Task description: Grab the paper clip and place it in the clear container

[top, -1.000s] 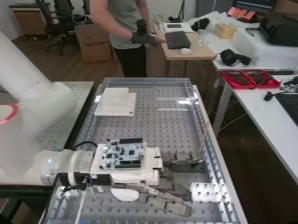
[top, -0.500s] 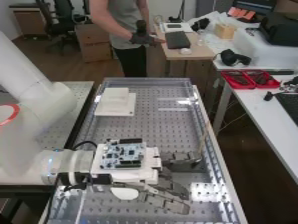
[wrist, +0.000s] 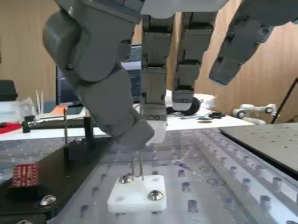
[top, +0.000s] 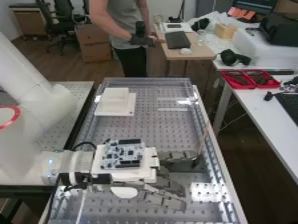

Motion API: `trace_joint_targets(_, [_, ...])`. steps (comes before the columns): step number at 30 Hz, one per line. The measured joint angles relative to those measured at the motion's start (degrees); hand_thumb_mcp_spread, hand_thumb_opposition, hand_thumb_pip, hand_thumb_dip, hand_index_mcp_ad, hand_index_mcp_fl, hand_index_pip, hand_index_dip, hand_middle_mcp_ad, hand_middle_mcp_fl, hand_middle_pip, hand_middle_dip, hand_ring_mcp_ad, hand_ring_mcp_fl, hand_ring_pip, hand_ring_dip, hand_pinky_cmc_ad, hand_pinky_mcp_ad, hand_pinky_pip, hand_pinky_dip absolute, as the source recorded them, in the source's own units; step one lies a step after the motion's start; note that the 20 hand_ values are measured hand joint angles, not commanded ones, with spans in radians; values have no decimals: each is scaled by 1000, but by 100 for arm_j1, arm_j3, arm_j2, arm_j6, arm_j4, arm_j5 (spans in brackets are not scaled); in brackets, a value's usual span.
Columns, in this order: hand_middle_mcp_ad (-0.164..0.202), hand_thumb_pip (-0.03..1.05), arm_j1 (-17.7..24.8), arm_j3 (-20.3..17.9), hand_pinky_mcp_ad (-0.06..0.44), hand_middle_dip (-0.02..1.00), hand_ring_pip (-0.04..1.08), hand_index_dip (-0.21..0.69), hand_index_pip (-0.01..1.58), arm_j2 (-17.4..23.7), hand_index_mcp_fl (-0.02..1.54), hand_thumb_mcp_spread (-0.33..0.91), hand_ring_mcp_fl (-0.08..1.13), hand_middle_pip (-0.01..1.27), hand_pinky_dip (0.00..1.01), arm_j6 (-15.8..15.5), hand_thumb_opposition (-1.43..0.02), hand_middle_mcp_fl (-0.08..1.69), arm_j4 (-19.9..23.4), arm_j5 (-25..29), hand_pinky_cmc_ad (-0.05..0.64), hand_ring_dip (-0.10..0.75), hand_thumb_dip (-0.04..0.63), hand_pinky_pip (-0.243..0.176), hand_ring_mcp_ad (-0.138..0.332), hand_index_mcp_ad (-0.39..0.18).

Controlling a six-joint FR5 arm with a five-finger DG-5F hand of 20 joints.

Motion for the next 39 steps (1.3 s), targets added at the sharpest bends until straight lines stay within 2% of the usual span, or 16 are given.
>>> trace_joint_targets(16, [-56,695,8,-84,250,740,103,-188,278,-33,35,654,476,768,190,-2,-946,646,130,-69,457,501,288,70,23,-162])
trace_joint_targets(39, [-52,696,-76,10,248,740,105,-188,286,-97,30,654,476,778,190,-56,-937,658,47,-283,461,501,290,73,23,-173])
